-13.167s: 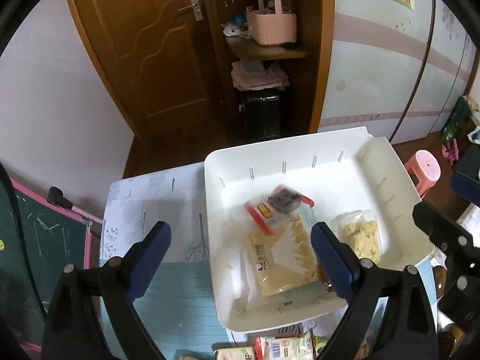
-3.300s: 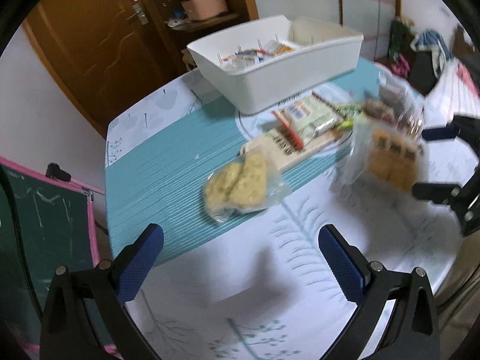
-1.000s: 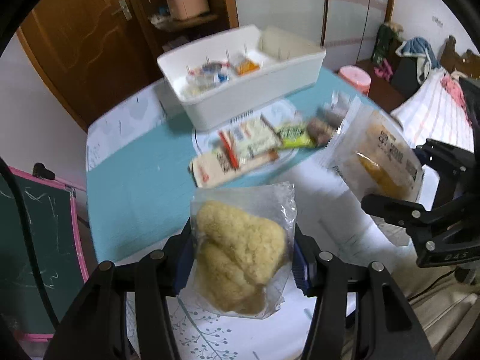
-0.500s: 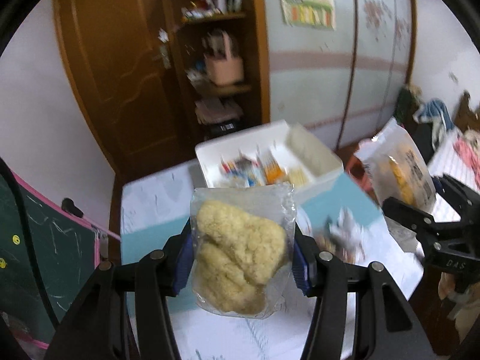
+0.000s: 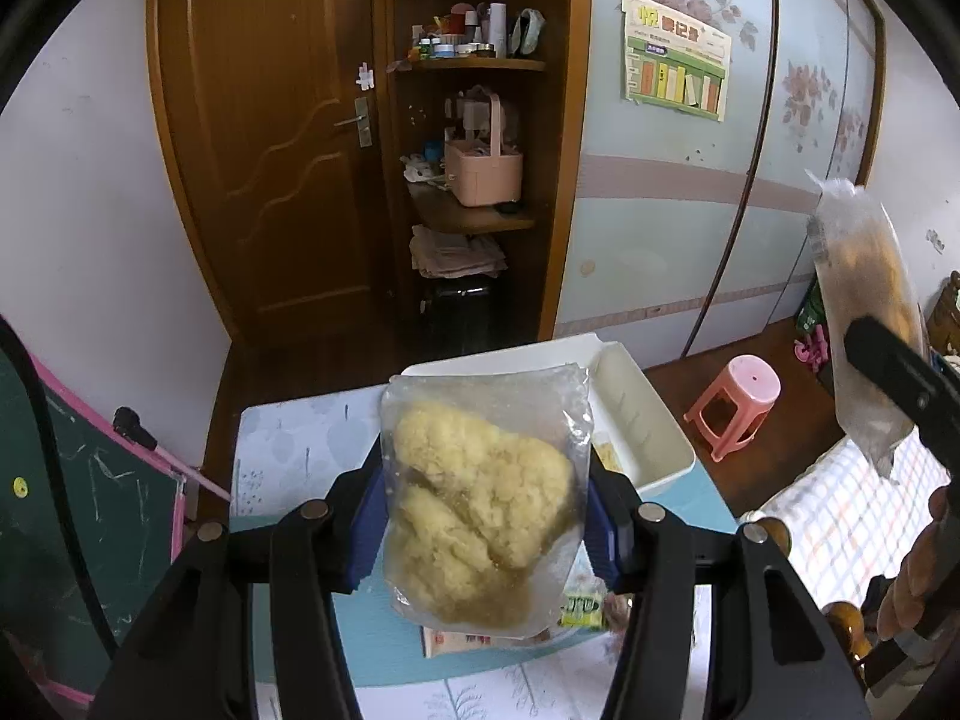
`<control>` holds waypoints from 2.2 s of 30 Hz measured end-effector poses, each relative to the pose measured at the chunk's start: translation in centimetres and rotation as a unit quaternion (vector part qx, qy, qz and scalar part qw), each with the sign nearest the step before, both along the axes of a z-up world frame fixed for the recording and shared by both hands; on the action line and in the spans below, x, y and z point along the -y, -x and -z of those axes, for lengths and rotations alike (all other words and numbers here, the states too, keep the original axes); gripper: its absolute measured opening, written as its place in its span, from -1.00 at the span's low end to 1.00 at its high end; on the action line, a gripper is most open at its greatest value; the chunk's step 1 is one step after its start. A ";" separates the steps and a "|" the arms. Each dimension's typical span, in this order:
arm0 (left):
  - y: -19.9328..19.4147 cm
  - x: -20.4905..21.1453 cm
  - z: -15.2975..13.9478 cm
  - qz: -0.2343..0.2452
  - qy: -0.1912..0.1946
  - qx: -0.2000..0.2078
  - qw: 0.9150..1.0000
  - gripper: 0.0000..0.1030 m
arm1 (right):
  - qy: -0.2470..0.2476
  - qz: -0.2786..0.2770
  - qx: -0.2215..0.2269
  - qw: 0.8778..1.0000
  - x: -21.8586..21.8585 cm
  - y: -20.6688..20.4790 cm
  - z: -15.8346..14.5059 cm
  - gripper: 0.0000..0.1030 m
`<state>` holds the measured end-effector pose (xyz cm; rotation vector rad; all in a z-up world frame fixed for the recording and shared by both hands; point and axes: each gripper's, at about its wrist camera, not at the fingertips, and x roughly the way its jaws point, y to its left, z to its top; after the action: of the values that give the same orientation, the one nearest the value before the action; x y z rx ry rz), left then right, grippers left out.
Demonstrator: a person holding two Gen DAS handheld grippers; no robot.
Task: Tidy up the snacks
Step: 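Lift the bread bag and cake packet up over the white bin, then open both tools to release the bread bag and cake packet into the bin, then withdraw both tools from the bin toward the remaining snacks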
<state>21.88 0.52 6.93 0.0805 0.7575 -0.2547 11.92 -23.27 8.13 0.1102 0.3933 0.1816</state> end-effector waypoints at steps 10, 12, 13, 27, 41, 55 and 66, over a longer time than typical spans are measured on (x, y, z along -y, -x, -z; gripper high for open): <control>-5.7 4.0 3.6 0.001 -0.023 -0.007 1.000 0.05 | 0.003 0.025 -0.057 0.998 0.9 -7.3 2.8 0.56; -6.9 4.6 5.2 0.000 -0.030 -0.020 0.999 0.05 | 0.010 0.028 -0.078 0.997 0.9 -9.0 4.1 0.56; -7.4 4.8 6.0 0.000 -0.032 -0.027 0.999 0.05 | 0.014 0.031 -0.088 0.996 1.0 -9.8 4.8 0.56; -13.0 7.8 15.4 0.010 -0.064 -0.092 0.994 0.06 | 0.043 0.057 -0.182 0.981 2.4 -15.9 12.3 0.61; -12.3 4.5 15.9 -0.008 -0.019 -0.129 0.991 0.93 | 0.032 0.045 -0.171 0.984 1.3 -14.4 12.8 0.97; -2.1 0.9 9.4 -0.017 0.037 -0.074 0.996 0.93 | -0.001 0.041 -0.163 0.986 0.6 -4.0 9.1 0.97; 7.9 2.4 6.2 0.006 0.026 0.036 0.999 0.93 | -0.027 0.048 -0.099 0.994 1.9 3.9 6.7 0.97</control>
<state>13.94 -1.86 0.77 0.0456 0.6791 -0.2816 8.05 -25.14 1.44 0.2006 0.5800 0.0860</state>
